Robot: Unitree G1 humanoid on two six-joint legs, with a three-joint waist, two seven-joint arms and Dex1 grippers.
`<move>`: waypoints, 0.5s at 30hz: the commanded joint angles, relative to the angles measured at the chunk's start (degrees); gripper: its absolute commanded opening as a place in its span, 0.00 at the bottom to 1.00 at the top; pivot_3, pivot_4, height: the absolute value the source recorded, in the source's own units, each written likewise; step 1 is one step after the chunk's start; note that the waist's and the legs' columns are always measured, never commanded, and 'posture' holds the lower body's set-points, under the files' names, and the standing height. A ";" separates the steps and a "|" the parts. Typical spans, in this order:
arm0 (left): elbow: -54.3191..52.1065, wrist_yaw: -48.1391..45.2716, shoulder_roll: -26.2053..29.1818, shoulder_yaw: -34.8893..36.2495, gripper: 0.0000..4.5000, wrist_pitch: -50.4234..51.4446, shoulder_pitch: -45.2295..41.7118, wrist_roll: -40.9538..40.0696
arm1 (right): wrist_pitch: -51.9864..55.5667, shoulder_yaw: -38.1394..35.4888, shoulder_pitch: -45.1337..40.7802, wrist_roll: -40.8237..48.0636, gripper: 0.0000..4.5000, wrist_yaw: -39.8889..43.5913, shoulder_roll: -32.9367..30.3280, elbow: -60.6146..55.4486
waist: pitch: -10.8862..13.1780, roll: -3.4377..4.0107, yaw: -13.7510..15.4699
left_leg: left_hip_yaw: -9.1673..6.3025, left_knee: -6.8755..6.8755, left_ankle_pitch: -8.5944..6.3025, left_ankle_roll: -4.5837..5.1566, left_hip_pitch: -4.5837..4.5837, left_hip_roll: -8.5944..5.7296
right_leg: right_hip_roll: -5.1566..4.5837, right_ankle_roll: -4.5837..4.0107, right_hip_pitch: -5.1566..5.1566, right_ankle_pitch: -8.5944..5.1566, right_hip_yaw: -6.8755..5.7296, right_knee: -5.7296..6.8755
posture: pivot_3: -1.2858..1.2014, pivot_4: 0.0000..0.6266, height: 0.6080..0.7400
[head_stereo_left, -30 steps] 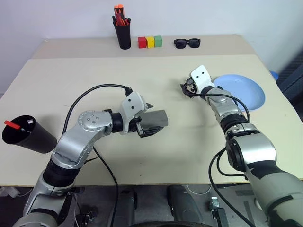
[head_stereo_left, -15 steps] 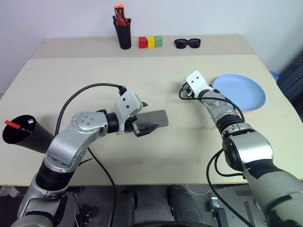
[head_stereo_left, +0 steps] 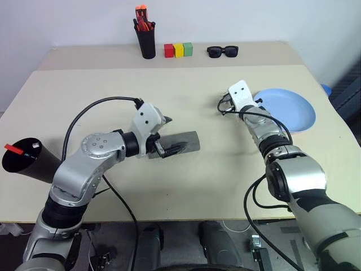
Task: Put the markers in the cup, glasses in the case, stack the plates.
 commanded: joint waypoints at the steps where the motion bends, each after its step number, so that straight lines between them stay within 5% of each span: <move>1: -0.64 0.06 0.39 1.50 1.00 -0.47 -0.10 -0.88 | 0.72 -2.83 -2.15 2.81 0.40 1.15 -0.86 -0.73 | 0.00 0.00 0.03 | 0.00 0.00 0.00 0.00 0.00 0.00 | 0.00 0.00 0.00 0.00 0.00 0.00 | 0.52 0.24 1.00; 6: 0.65 -0.26 0.36 0.73 1.00 -1.21 -1.20 -0.81 | 2.83 -7.46 -2.85 6.73 0.99 0.69 -1.10 -0.75 | 0.00 0.00 0.07 | 0.00 0.01 0.00 0.00 0.00 0.00 | 0.00 0.00 0.01 0.00 0.00 -0.01 | 0.52 0.24 1.00; 15: 1.22 -0.21 0.24 0.56 1.00 -1.15 -2.37 -1.13 | 4.78 -8.98 -2.50 7.69 0.99 1.11 -1.39 -0.51 | 0.00 0.00 -0.03 | 0.01 -0.01 0.00 0.00 0.00 0.00 | 0.00 0.00 0.00 0.00 0.00 -0.01 | 0.52 0.24 1.00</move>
